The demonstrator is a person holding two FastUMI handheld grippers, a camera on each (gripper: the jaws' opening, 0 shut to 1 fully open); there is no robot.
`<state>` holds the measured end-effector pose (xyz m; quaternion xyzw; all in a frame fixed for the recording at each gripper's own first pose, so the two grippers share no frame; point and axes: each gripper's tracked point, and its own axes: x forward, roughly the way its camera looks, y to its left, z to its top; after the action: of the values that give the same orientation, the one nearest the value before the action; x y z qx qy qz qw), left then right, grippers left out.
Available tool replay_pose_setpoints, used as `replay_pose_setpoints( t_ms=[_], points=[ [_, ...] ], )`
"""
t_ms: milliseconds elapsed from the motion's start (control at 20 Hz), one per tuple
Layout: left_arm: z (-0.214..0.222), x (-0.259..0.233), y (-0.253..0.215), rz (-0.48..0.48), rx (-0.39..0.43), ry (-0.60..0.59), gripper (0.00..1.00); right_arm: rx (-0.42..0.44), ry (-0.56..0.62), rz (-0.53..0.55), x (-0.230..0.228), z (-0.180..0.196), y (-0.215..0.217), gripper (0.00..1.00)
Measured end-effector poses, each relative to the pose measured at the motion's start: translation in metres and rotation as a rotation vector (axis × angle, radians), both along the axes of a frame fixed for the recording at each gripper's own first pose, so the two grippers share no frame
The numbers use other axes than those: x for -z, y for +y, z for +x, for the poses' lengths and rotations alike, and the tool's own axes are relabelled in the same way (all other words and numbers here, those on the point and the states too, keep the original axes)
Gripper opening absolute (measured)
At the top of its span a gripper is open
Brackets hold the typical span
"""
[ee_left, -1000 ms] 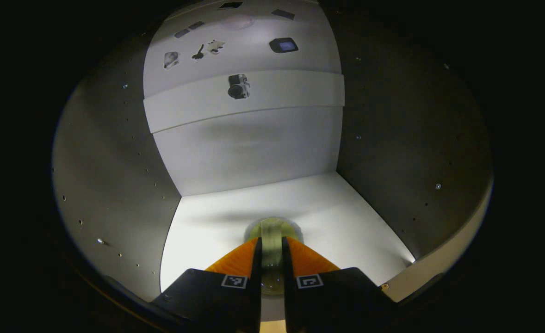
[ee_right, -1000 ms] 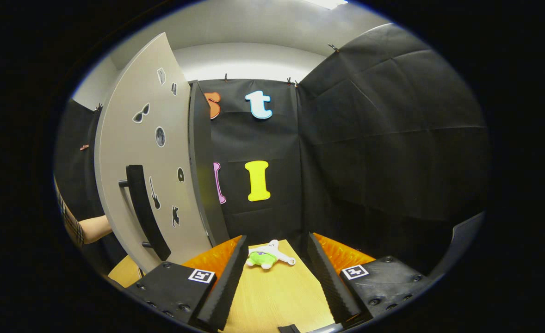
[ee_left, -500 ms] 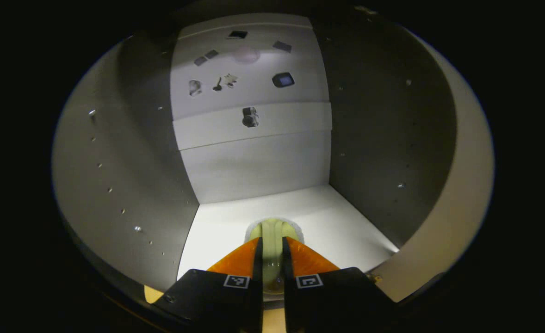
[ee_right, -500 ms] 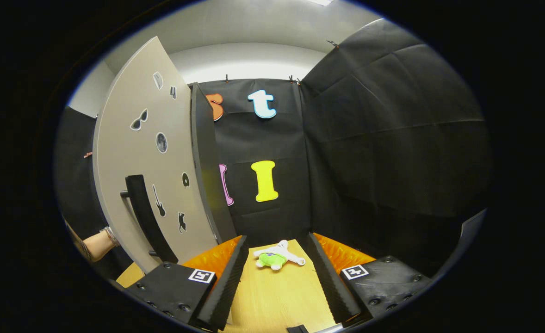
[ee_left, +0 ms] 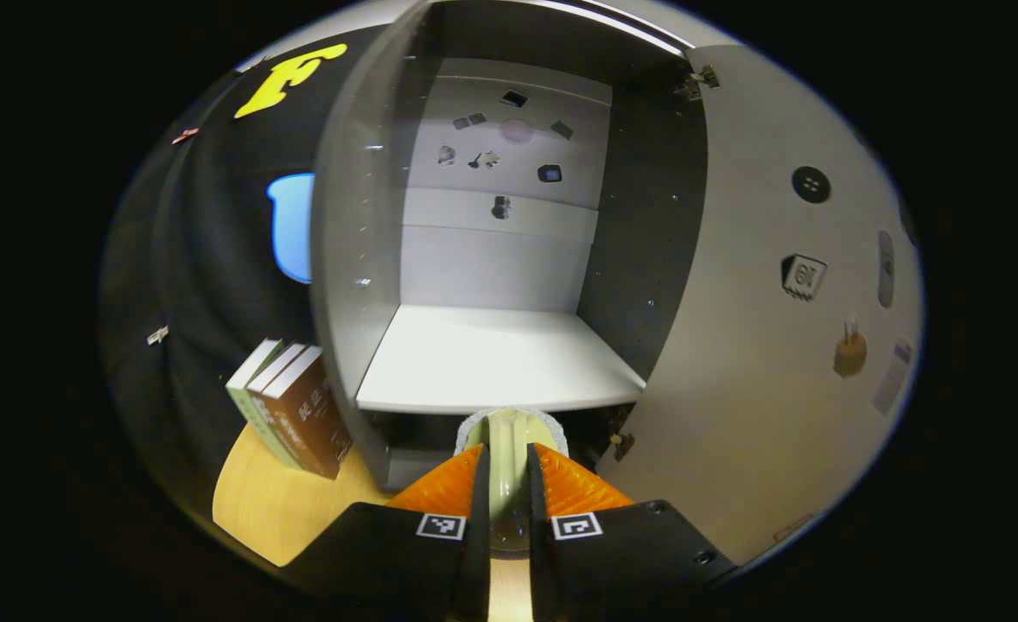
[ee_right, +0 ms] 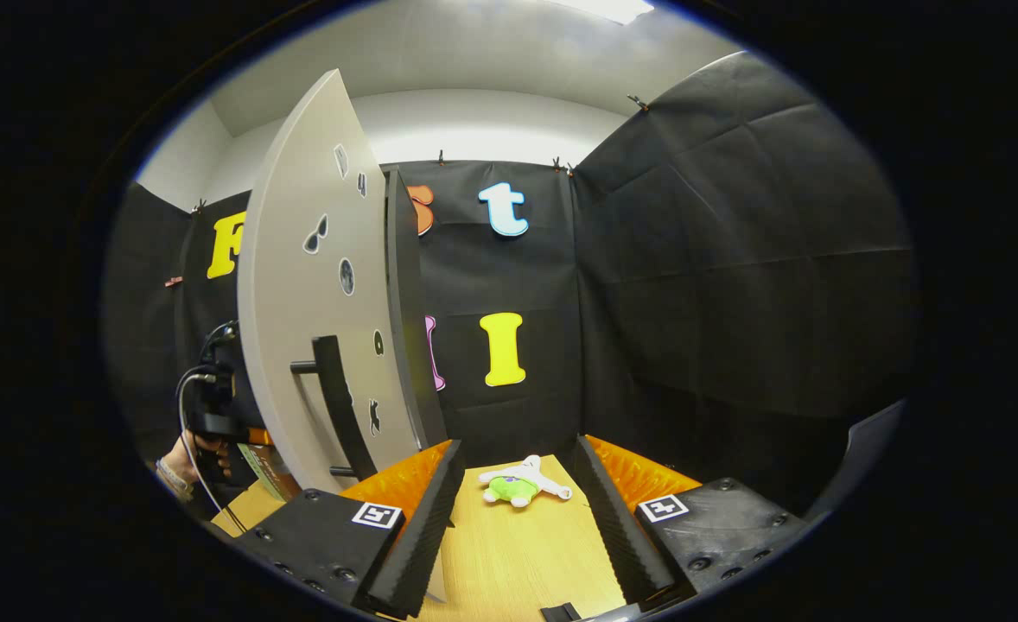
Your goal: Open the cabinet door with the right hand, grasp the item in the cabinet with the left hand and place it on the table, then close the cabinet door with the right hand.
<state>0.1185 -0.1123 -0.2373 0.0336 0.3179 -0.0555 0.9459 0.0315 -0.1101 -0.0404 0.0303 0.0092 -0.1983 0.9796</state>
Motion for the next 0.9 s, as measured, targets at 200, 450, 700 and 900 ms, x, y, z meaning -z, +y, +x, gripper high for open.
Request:
replay_pose_setpoints(
  t_ms=[200, 450, 700, 900],
  points=[
    [-0.070, 0.019, -0.002, -0.024, 0.021, 0.022, 0.22, -0.011, -0.058, 0.054, -0.008, -0.019, 0.023, 0.84],
    [-0.133, 0.074, -0.006, -0.049, 0.002, 0.077, 0.22, -0.059, -0.050, 0.092, -0.010, -0.041, 0.046, 0.84],
    [-0.160, 0.150, -0.004, -0.012, -0.068, 0.088, 0.22, -0.097, -0.046, 0.172, -0.002, -0.038, 0.038, 0.84],
    [-0.165, 0.195, -0.002, 0.049, -0.109, 0.055, 0.22, -0.158, -0.056, 0.234, 0.003, -0.027, 0.028, 0.84]
  ],
)
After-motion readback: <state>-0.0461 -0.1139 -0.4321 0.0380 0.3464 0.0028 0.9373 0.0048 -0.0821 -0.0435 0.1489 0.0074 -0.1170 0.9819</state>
